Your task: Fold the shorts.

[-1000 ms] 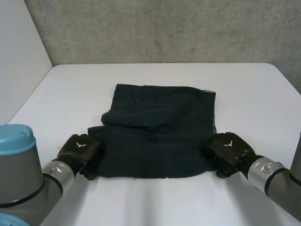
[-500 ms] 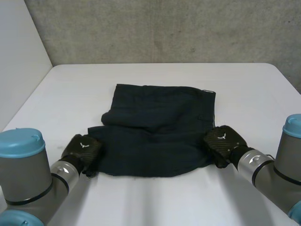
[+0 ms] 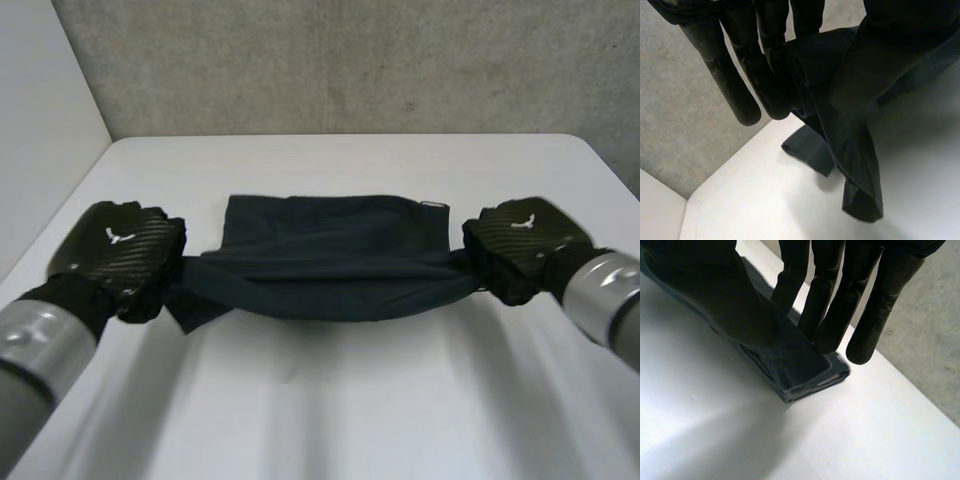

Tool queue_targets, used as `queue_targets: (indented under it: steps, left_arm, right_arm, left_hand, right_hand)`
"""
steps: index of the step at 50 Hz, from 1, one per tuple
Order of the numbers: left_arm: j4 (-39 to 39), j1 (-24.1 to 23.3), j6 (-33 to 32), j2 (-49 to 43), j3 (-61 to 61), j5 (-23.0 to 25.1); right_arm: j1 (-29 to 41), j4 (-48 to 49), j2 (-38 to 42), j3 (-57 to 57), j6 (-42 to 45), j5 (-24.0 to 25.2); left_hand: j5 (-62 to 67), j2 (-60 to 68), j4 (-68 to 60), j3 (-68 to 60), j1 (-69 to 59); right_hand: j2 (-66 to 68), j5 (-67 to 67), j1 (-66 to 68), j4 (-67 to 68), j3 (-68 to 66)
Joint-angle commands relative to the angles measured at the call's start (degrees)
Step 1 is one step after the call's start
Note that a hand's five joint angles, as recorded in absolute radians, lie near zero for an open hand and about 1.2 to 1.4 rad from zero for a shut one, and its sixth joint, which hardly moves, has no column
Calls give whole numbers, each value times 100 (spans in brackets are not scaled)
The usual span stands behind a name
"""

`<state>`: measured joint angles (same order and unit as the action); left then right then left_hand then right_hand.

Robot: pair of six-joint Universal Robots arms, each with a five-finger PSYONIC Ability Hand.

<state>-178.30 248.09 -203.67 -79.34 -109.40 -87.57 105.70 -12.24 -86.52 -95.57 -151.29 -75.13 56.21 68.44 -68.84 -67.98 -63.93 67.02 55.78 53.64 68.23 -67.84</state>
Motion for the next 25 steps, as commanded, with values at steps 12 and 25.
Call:
queue_targets:
  steps: [12, 25]
  left_arm:
    - [1107, -24, -32, -913, -134, -6]
    - [384, -24, -23, -3349, 2237, -304]
  right_arm:
    - [65, -1143, 168, -454, 1076, 7]
    - [601, -288, 1963, 916, 1058, -916]
  left_hand:
    - [1379, 1156, -1116, -1202, -1607]
    - [1379, 1156, -1116, -1202, -1607]
  right_hand:
    - [1298, 1422, 2636, 1177, -1216]
    - [1298, 1422, 2636, 1177, -1216]
